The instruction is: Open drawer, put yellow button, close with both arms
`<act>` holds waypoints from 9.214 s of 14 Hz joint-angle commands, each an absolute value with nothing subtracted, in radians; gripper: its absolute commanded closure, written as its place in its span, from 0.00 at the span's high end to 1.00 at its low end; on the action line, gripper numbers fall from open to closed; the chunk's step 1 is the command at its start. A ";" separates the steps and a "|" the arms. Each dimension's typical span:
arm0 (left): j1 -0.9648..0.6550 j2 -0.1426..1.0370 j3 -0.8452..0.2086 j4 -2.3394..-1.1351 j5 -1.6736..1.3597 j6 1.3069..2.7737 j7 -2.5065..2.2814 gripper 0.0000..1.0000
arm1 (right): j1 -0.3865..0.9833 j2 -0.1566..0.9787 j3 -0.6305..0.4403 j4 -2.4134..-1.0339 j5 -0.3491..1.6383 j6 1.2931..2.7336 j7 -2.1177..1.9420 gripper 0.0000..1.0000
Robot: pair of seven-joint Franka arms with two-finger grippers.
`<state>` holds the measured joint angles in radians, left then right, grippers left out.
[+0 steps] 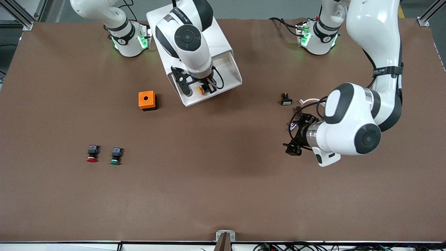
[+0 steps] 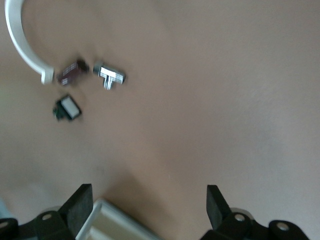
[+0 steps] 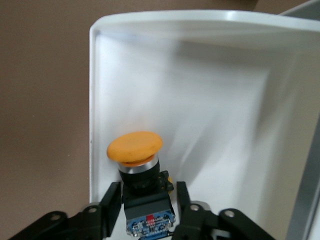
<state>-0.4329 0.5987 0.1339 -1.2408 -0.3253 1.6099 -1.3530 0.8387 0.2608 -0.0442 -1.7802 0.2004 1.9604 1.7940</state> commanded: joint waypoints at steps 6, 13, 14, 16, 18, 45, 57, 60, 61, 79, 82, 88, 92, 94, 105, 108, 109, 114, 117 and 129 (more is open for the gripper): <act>-0.483 0.445 0.124 -1.302 -0.201 1.626 -0.824 1.00 | 0.827 0.249 -0.072 -1.594 0.219 1.717 1.796 1.00; -0.512 0.387 0.054 -1.423 -0.109 1.699 -0.583 1.00 | 0.744 0.175 -0.074 -1.506 0.196 1.559 1.717 1.00; -0.512 0.364 0.045 -1.481 -0.107 1.762 -0.583 1.00 | 0.724 0.160 -0.074 -1.506 0.193 1.537 1.672 1.00; -0.514 0.298 0.009 -1.628 -0.110 1.909 -0.595 1.00 | 0.687 0.123 -0.074 -1.511 0.189 1.497 1.562 1.00; -0.514 0.255 -0.049 -1.716 -0.110 1.957 -0.661 1.00 | 0.634 0.085 -0.074 -1.514 0.189 1.459 1.424 1.00; -0.658 0.454 -0.104 -1.582 -0.104 2.063 -0.888 1.00 | 0.054 -0.068 -0.069 -1.614 0.005 1.493 0.068 1.00; -0.771 0.469 -0.107 -1.583 -0.121 2.063 -0.951 1.00 | 0.058 -0.063 -0.064 -1.614 0.006 1.499 0.067 1.00; -0.825 0.468 -0.107 -1.585 -0.121 2.060 -1.003 1.00 | 0.061 -0.061 -0.064 -1.605 0.006 1.499 0.069 1.00; -0.845 0.468 -0.109 -1.585 -0.121 2.057 -1.032 1.00 | 0.061 -0.060 -0.064 -1.602 0.005 1.499 0.069 1.00; -0.729 0.437 -0.163 -1.583 -0.216 1.994 -1.098 1.00 | 0.069 -0.057 -0.064 -1.598 0.002 1.499 0.069 1.00; -0.579 0.399 -0.163 -1.557 -0.200 1.991 -1.092 1.00 | 0.072 -0.057 -0.064 -1.597 0.002 1.499 0.069 1.00; -0.336 0.374 -0.166 -1.509 -0.034 1.973 -1.078 1.00 | 0.072 -0.055 -0.064 -1.594 0.002 1.499 0.069 1.00; -0.253 0.315 -0.166 -1.476 0.000 1.970 -1.043 1.00 | 0.072 -0.057 -0.064 -1.591 0.002 1.499 0.069 1.00; -0.207 0.282 -0.166 -1.474 0.000 1.930 -0.996 1.00 | 0.072 -0.055 -0.064 -1.588 0.002 1.499 0.069 1.00; 0.037 0.103 -0.166 -1.477 -0.009 1.631 -0.485 1.00 | 0.077 -0.055 -0.064 -1.588 0.002 1.499 0.069 1.00; 0.100 0.071 -0.166 -1.480 -0.017 1.573 -0.250 1.00 | 0.077 -0.055 -0.064 -1.588 0.002 1.500 0.069 1.00; 0.110 0.060 -0.164 -1.482 -0.015 1.559 -0.150 1.00 | 0.075 -0.055 -0.064 -1.588 0.002 1.499 0.069 1.00; 0.138 -0.061 -0.166 -1.587 -0.021 1.551 -0.063 1.00 | 0.064 -0.054 -0.066 -1.591 -0.006 1.491 0.069 1.00; 0.106 -0.112 -0.155 -1.629 -0.018 1.533 -0.096 1.00 | 0.064 -0.048 -0.066 -1.594 -0.017 1.467 0.069 1.00; 0.107 -0.058 -0.158 -1.555 0.009 1.483 -0.143 1.00 | 0.066 -0.041 -0.066 -1.592 -0.017 1.454 0.069 1.00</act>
<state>0.1060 -0.0708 -0.1550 -1.5809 -0.0160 1.5094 -0.1371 0.0692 -0.0420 -0.0695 -1.6010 -0.0017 1.4642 0.0745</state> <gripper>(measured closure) 0.000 0.000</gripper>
